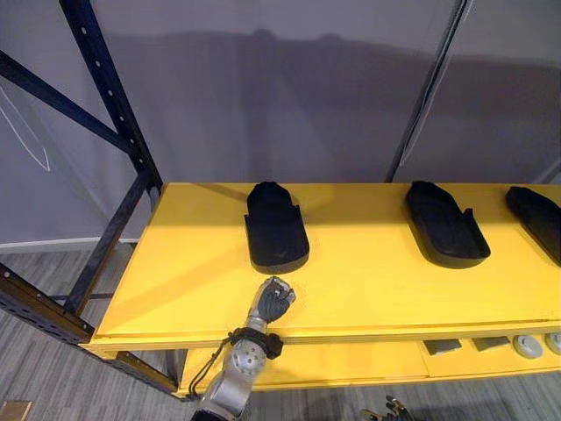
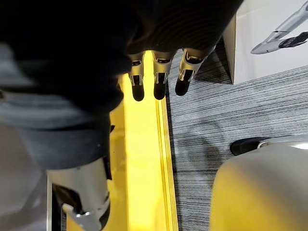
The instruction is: Walk over and take plastic housings, then place them on the shelf
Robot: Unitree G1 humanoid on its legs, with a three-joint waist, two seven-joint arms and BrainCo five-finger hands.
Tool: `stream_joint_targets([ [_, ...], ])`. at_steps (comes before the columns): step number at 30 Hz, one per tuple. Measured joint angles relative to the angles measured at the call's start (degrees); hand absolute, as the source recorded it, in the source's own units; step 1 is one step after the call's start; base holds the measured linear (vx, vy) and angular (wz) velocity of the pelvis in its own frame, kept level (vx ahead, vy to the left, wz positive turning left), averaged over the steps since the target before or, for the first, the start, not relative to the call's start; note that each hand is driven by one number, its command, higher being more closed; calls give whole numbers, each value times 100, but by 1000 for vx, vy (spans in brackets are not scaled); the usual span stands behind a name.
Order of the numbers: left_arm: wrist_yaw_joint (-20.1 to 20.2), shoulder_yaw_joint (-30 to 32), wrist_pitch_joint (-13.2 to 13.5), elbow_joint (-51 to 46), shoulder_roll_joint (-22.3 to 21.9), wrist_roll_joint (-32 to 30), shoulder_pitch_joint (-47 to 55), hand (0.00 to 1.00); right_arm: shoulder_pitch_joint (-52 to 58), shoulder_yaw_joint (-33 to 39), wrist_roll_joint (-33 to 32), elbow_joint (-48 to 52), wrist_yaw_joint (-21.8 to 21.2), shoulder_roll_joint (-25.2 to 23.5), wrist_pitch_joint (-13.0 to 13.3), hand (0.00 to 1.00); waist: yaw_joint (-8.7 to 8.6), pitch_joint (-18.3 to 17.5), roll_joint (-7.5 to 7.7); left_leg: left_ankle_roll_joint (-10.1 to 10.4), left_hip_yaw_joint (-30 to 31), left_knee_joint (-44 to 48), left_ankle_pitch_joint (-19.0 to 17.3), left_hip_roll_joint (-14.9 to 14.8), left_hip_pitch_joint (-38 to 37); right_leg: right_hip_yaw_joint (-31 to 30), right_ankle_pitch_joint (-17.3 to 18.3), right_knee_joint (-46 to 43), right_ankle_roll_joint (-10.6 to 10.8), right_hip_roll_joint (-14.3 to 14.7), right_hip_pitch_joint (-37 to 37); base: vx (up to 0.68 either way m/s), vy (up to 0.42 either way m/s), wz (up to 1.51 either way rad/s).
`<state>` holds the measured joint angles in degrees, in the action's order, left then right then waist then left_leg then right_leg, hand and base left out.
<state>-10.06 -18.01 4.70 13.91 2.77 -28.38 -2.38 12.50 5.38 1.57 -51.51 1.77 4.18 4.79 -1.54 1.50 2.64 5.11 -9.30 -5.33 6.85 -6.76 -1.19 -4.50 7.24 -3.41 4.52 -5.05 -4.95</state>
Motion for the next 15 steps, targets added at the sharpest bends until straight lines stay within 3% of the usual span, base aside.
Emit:
stream_joint_targets([
  [2,-83,86,-21,147,2,-8,-122,100,-97,0,0,-118,0,0,0,0,-87,-5,9,5,-13,0,-6,1,0,-26,0,5,-1,1,8,-13,9,-4],
  [10,-209,251,-167,547,-3,-429,-611,100,-157,2,8,-222,0,-6,0,0,-116,-41,64,14,-176,2,-88,2,1,-244,-6,20,-7,2,119,9,13,-13],
  [15,-281,395,-221,643,-1,-500,-751,100,-216,5,82,-253,-1,-6,0,0,-226,-51,81,26,-221,2,-113,0,-1,-272,-15,49,-19,1,116,24,6,-5],
])
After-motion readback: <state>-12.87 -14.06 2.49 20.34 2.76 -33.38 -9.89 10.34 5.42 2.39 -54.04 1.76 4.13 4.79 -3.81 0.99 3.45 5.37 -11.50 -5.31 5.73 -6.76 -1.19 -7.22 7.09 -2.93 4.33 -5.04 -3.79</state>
